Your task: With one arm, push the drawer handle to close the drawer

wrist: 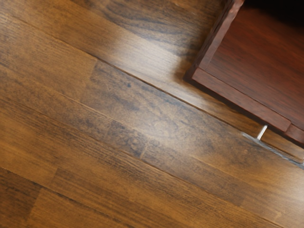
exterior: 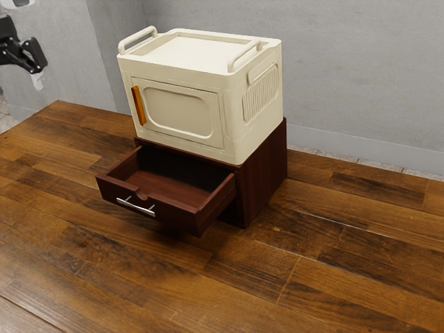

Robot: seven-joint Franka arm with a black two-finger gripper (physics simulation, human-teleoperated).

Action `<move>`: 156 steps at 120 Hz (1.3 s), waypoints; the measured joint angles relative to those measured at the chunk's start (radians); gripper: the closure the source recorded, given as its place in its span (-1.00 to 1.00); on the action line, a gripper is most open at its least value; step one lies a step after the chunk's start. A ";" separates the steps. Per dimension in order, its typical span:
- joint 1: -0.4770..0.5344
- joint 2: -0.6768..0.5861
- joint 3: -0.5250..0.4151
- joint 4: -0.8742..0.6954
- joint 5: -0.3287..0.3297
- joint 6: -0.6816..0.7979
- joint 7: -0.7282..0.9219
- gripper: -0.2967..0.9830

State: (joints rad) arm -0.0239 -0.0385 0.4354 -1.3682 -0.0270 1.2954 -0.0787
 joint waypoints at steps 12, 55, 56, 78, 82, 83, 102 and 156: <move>0.009 -0.003 -0.023 0.110 0.017 0.022 -0.010 -0.54; -0.325 0.019 -0.024 0.073 0.066 0.018 -0.046 0.18; -0.333 0.016 -0.024 0.067 0.069 0.016 -0.047 0.20; -0.235 -0.087 -0.082 -0.097 0.122 -0.010 -0.079 0.53; -0.207 -0.103 -0.093 -0.124 0.129 -0.011 -0.087 0.55; -0.204 -0.106 -0.095 -0.132 0.131 -0.011 -0.089 0.56; -0.197 -0.182 -0.132 -0.283 0.159 0.011 -0.122 0.64; -0.125 -0.375 -0.225 -0.769 0.189 0.218 -0.197 0.69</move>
State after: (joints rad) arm -0.1486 -0.4134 0.2108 -2.1373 0.1619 1.5133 -0.2755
